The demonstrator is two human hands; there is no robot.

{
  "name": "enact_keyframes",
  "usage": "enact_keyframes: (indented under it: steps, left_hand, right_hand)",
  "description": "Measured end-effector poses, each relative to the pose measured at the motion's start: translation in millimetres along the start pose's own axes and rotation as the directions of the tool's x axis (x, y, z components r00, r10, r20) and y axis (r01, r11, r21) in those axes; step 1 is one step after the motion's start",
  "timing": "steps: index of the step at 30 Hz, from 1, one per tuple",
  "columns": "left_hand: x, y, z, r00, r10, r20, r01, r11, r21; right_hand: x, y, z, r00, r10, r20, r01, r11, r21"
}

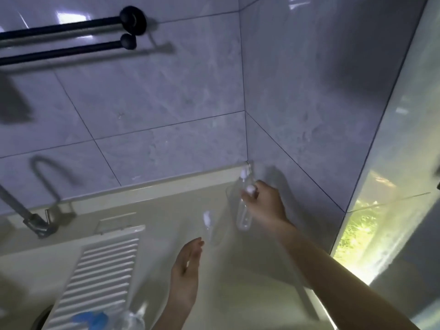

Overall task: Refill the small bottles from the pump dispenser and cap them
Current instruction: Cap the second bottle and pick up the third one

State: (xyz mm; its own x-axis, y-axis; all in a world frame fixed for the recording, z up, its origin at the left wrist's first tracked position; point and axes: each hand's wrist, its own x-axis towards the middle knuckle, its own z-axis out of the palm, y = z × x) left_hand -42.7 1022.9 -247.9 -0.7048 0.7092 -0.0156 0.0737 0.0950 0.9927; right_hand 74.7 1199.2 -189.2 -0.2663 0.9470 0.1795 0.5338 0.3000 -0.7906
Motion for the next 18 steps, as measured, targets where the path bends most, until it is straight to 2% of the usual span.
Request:
enact_keyframes:
  steps: [2,8,18]
  left_hand:
    - [13,-2,5,1.0,-0.009,-0.021,0.009,1.0,-0.001]
    - [48,-22,6,0.997,-0.046,-0.055,0.044,0.998,-0.035]
    - [74,-64,4,0.989,-0.112,-0.092,0.092,0.976,-0.198]
  right_hand:
    - [21,-8,7,0.999,-0.006,-0.036,0.008,0.999,0.042]
    - [81,8,40,0.987,0.152,-0.059,-0.146,0.985,0.093]
    - [125,46,83,0.981,0.189,-0.033,-0.192,0.97,-0.148]
